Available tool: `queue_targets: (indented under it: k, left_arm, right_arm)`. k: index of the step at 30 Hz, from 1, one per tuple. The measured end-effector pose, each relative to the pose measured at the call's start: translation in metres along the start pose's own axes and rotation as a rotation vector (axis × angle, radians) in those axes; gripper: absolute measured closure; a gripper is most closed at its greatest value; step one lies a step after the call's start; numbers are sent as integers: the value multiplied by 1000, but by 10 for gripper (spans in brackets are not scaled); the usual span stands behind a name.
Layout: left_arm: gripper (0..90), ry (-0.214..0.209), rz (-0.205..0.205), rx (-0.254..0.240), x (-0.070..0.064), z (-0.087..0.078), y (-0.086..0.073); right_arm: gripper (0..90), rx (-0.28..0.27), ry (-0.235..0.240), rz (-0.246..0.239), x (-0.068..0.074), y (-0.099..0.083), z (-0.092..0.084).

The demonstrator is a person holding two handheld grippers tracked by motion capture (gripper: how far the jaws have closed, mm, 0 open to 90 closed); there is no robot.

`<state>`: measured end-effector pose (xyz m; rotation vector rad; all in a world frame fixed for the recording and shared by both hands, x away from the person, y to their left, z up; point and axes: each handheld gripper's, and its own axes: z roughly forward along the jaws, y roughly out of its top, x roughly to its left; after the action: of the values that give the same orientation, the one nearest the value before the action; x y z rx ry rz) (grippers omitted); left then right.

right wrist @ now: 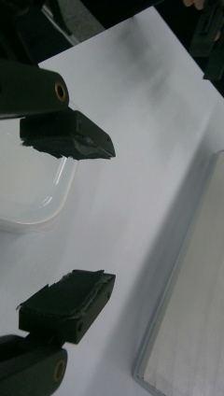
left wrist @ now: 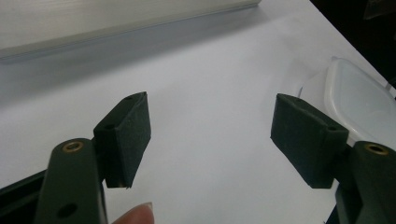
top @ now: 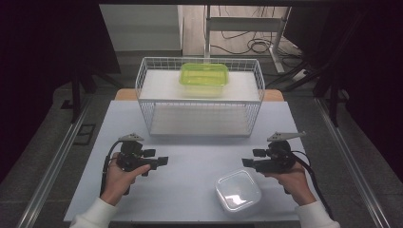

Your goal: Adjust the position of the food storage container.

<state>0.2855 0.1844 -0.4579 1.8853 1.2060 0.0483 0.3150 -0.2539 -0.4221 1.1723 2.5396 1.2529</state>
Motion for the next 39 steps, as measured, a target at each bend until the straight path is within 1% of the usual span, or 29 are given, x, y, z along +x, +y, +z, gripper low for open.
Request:
queue_targets:
  k: [1, 3, 6, 7, 8, 9, 11, 14, 16, 17, 18, 19, 20, 21, 22, 23, 24, 25, 27, 28, 29, 30, 32, 33, 34, 36, 37, 38, 39]
  left_arm:
    - [280, 1, -2, 3, -1, 0, -1]
    - [277, 4, 0, 8, -2, 1, -2]
    - [275, 14, 7, 27, -3, 5, -4]
    - [274, 14, 7, 27, -3, 5, -4]
    - [274, 15, 8, 30, -4, 6, -4]
    - [273, 19, 11, 39, -4, 8, -3]
    - [272, 16, 9, 38, -4, 10, -2]
    - [272, 16, 17, 47, -3, 13, -1]
    - [271, 13, 19, 54, -2, 16, -1]
    - [271, 13, 19, 54, -2, 16, -1]
    - [271, 8, 20, 60, -2, 18, 0]
    - [270, 6, 19, 62, -1, 19, 0]
    - [269, 3, 20, 66, -1, 21, 2]
    - [269, 3, 20, 66, -1, 21, 2]
    - [269, 3, 22, 69, -1, 22, 2]
    - [268, 3, 23, 69, -1, 23, 3]
    - [268, 3, 23, 69, -1, 23, 3]
    - [268, 3, 24, 70, 0, 24, 4]
    - [268, 4, 25, 75, 1, 24, 3]
    - [268, 4, 25, 75, 1, 24, 3]
    - [268, 4, 24, 76, 1, 25, 3]
    - [267, 4, 23, 77, 1, 25, 3]
    - [266, 4, 22, 77, 1, 25, 3]
    - [266, 5, 22, 79, 1, 25, 2]
    - [265, 5, 20, 80, 1, 25, 2]
    - [265, 4, 18, 80, 1, 25, 2]
    - [265, 1, 14, 77, 1, 25, 1]
    - [265, 1, 14, 77, 1, 25, 1]
    - [265, 0, 12, 75, 1, 24, 1]
  right_arm:
    - [368, 1, -10, -17, 2, -2, -3]
    - [402, 0, -9, -23, 3, -5, -6]
    - [488, 22, -6, -41, 5, -13, -11]
    - [488, 22, -6, -41, 5, -13, -11]
    - [520, 33, -3, -45, 5, -15, -12]
    - [571, 56, 8, -66, 7, -19, -15]
    - [612, 67, 15, -81, 8, -21, -19]
    - [695, 68, 30, -77, 11, -26, -26]
    - [743, 93, 35, -88, 13, -30, -27]
    - [743, 93, 35, -88, 13, -30, -27]
    - [765, 105, 43, -99, 15, -32, -27]
    - [809, 117, 66, -133, 19, -37, -27]
    - [831, 126, 74, -149, 22, -39, -27]
    - [831, 126, 74, -149, 22, -39, -27]
    - [849, 135, 82, -162, 25, -41, -27]
    - [881, 148, 106, -187, 31, -45, -27]
    - [881, 148, 106, -187, 31, -45, -27]
    - [887, 169, 130, -211, 36, -48, -27]
    - [888, 196, 150, -237, 42, -52, -26]
    - [888, 196, 150, -237, 42, -52, -26]
    - [888, 205, 162, -245, 45, -54, -25]
    - [888, 238, 187, -271, 52, -60, -21]
    - [888, 251, 195, -280, 54, -62, -20]
    - [888, 288, 219, -302, 57, -68, -16]
    - [888, 308, 230, -313, 58, -71, -13]
    - [888, 354, 233, -352, 60, -78, -6]
    - [888, 379, 225, -351, 60, -81, -3]
    - [888, 379, 225, -351, 60, -81, -3]
    - [888, 409, 207, -350, 60, -84, 3]
